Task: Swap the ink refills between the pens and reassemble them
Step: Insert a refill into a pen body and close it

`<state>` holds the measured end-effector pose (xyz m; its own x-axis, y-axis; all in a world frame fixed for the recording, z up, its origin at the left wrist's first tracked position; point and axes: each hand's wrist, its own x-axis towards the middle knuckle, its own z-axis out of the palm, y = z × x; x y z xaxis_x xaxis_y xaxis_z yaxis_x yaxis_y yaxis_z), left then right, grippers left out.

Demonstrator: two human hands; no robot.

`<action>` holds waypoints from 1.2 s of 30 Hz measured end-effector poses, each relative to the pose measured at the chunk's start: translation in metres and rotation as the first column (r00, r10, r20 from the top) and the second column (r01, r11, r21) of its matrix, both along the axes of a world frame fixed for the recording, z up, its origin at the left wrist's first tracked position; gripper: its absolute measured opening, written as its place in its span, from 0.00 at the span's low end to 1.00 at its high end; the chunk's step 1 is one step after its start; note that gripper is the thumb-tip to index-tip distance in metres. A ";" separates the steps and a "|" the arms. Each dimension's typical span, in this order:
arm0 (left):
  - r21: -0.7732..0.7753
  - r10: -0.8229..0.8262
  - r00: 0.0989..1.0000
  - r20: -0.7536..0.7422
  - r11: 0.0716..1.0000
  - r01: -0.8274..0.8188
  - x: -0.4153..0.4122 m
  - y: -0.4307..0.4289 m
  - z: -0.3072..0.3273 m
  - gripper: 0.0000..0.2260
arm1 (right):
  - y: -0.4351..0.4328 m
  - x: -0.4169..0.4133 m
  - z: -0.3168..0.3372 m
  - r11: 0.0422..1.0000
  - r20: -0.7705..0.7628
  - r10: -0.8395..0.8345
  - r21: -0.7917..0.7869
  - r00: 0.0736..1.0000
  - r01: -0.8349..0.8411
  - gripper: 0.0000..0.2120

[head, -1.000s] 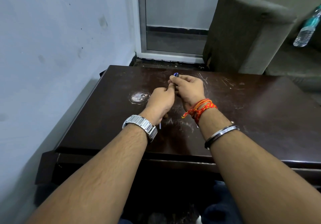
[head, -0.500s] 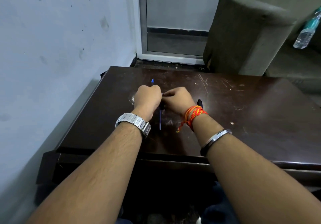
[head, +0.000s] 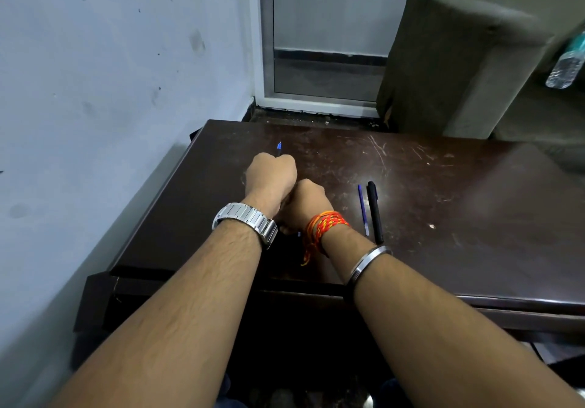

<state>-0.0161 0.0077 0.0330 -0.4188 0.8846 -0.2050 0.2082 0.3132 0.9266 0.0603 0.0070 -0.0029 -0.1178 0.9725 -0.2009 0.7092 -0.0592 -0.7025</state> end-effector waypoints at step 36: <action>0.160 -0.232 0.930 -0.284 0.945 0.284 -0.005 0.000 -0.006 0.07 | 0.035 0.034 0.022 0.962 -0.668 -0.190 0.018 0.719 0.271 0.11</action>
<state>-0.0213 0.0079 0.0273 -0.1858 0.9803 0.0666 0.4975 0.0354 0.8667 0.0939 0.0419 0.0195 0.0503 0.9973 -0.0537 0.0450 -0.0560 -0.9974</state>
